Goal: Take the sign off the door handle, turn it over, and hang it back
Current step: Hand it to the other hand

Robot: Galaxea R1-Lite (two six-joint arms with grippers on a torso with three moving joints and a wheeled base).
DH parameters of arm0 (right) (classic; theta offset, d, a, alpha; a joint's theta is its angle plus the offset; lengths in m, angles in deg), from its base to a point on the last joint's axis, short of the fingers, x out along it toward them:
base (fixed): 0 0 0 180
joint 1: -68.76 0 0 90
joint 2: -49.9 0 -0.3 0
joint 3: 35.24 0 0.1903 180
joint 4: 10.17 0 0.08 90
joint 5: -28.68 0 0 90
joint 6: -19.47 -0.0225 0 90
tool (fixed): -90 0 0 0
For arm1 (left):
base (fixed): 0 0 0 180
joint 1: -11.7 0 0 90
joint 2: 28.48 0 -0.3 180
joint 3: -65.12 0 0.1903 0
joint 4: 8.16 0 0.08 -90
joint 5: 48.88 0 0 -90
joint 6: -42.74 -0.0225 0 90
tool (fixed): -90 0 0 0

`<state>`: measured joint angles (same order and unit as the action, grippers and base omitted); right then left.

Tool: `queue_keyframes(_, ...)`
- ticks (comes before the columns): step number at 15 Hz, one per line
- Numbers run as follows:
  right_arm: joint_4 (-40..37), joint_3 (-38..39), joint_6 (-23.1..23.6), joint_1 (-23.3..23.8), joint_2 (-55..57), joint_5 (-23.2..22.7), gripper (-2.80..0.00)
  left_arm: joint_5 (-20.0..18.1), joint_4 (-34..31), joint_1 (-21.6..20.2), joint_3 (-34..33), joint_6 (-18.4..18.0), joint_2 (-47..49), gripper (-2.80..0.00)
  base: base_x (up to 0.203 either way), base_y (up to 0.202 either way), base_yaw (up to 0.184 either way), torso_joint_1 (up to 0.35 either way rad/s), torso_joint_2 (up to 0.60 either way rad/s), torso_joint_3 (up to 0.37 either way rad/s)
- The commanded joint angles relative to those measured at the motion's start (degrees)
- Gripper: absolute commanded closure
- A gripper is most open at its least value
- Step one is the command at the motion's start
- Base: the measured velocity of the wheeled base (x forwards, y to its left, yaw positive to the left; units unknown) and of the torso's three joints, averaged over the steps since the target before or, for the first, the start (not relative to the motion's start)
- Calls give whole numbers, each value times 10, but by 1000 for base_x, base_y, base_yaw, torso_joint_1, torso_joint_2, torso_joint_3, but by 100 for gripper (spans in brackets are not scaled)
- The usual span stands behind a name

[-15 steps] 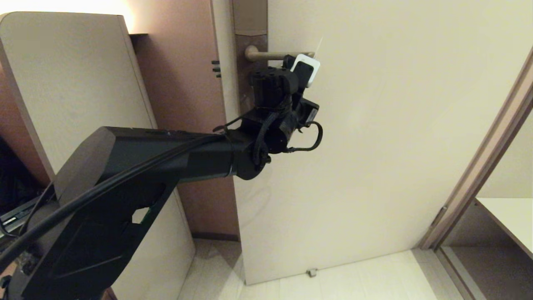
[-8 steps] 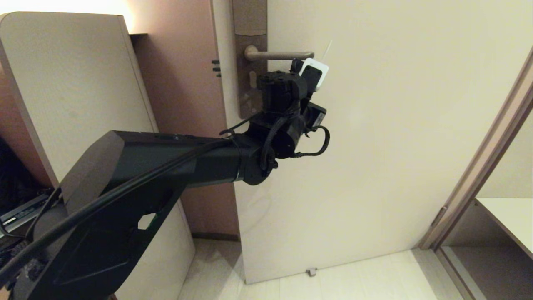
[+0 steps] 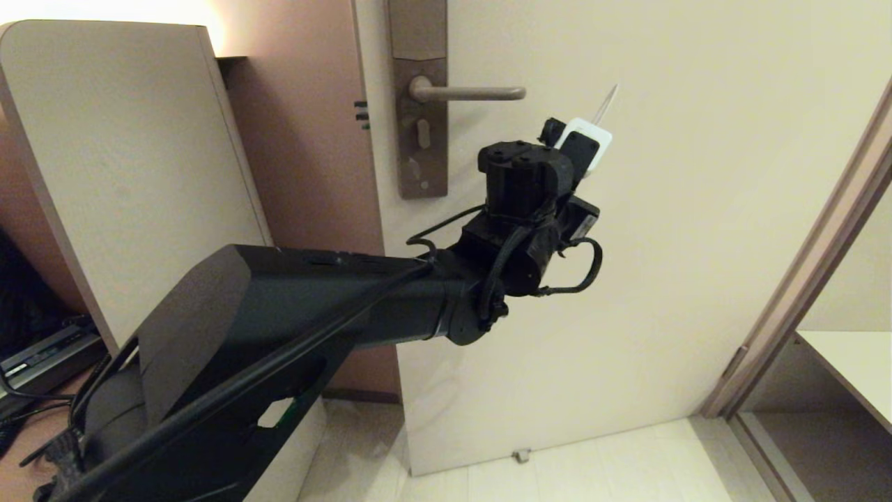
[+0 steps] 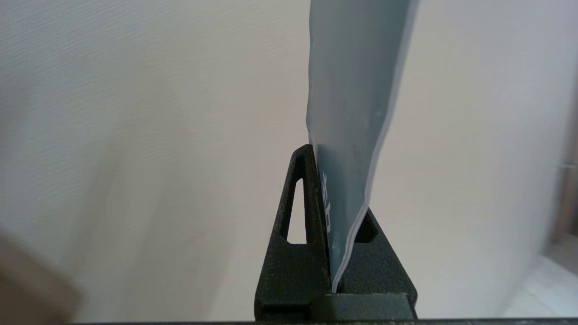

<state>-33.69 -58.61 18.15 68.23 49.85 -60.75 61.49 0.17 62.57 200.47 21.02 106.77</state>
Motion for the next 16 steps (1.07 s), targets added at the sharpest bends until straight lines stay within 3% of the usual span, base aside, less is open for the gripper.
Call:
queue_keyframes(1,0,0,0,0,0,0,0,-9,2,8,-1,0,-2,0,0,0,0,0,0,0)
queue_keyframes(3,0,0,0,-1,0,0,0,-40,0,4,-4,2,-14,0,0,0,0,0,0,0)
queue_keyframes(8,0,0,0,0,0,0,0,-163,-29,-28,-22,2,-52,0,0,0,0,0,0,0)
queue_keyframes(11,0,0,0,0,0,0,0,-255,-66,-44,-28,8,-81,0,0,0,0,0,0,0)
queue_keyframes(16,0,0,0,-1,0,0,0,-349,-95,-48,-81,57,-131,0,0,0,0,0,0,0)
